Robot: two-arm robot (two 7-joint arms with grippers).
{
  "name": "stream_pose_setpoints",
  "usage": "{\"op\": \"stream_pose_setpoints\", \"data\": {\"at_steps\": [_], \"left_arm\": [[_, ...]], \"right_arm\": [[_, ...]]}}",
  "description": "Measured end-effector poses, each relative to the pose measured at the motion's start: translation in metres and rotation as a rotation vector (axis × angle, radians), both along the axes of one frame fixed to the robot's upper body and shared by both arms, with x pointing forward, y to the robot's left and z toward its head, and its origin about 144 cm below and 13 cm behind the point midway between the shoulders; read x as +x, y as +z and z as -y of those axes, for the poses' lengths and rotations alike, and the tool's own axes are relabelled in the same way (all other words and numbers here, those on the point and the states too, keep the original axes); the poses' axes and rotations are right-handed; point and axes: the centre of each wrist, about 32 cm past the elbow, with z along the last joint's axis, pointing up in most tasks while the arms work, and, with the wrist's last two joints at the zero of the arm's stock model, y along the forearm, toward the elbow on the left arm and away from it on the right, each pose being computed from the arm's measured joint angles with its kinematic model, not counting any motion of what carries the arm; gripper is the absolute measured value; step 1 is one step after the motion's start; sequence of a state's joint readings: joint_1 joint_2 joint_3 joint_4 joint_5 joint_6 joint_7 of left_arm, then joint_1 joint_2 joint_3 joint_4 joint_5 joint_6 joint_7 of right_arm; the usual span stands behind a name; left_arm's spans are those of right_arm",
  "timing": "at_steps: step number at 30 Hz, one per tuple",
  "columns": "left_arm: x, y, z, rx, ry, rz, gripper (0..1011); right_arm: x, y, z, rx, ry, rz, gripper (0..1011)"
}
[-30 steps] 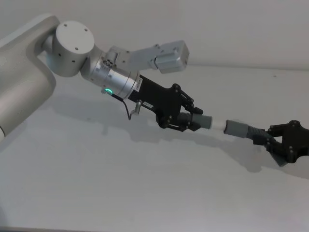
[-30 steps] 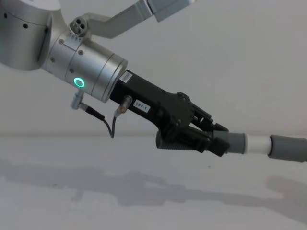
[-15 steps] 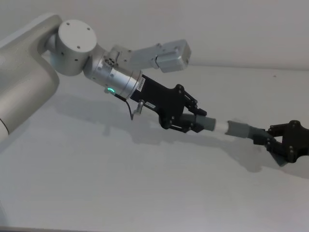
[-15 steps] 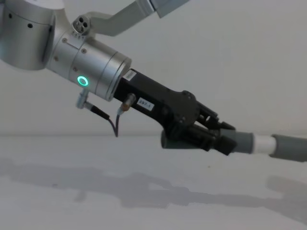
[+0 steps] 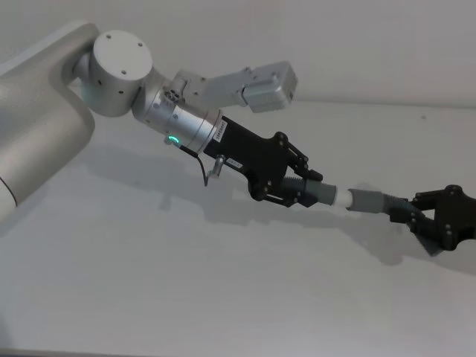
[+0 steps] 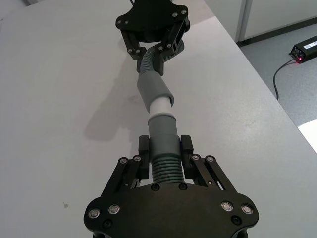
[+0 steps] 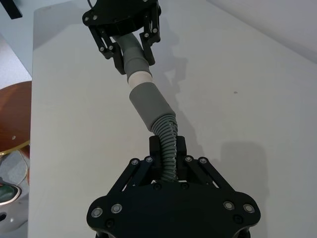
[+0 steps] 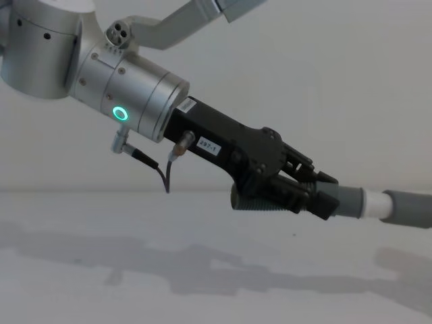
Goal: Use both hands to pick up one end of the pipe from the table, align the ends, and insert them.
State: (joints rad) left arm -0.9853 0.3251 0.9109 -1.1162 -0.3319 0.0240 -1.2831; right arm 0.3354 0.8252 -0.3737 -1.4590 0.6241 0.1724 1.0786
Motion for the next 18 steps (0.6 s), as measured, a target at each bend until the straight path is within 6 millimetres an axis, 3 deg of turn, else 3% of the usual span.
{"op": "stream_pose_setpoints", "data": {"at_steps": [18], "left_arm": [[0.0002,0.0000,0.0008,0.000,-0.007,-0.004,356]], "right_arm": [[0.0000,0.0001,0.0001,0.000,-0.001,0.000,165]]}}
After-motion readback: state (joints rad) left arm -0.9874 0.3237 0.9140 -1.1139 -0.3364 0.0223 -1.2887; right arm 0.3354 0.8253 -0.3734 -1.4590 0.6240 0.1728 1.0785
